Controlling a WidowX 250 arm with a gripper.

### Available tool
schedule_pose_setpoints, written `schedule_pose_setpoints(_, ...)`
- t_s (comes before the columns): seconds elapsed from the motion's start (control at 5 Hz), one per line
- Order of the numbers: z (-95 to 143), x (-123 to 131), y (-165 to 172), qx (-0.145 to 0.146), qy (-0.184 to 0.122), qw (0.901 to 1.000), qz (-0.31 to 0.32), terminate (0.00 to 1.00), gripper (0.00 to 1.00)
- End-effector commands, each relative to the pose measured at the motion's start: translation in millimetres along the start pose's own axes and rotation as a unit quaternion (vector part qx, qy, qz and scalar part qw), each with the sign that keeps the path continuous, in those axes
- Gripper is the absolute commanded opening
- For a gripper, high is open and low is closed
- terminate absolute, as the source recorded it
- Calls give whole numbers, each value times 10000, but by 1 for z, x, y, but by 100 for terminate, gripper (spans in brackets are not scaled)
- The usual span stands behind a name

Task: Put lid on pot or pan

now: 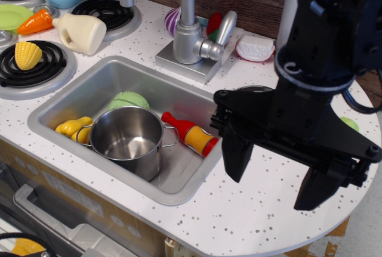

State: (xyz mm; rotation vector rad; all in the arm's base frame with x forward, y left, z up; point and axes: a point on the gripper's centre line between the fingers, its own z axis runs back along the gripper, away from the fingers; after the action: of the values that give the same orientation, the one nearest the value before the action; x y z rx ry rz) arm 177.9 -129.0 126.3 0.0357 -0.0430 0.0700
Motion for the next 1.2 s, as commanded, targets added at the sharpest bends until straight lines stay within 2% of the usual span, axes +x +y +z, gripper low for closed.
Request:
schedule_pose_setpoints(0.0, 0, 0, 0, 0, 0, 10000, 0, 0, 100)
schedule_pose_setpoints(0.2, 4, 17, 0, 156, -182, 9997, -59, 0, 100)
schedule_pose_setpoints(0.6, -4, 80, 6, 158, -417, 9988, -218, 0, 100)
schedule_pose_setpoints(0.8, -21, 118, 16, 24, -442, 9984, -338, 0, 100)
schedule_pose_setpoints(1.0, -39, 147, 20, 206, -480, 9975, -483, 0, 100)
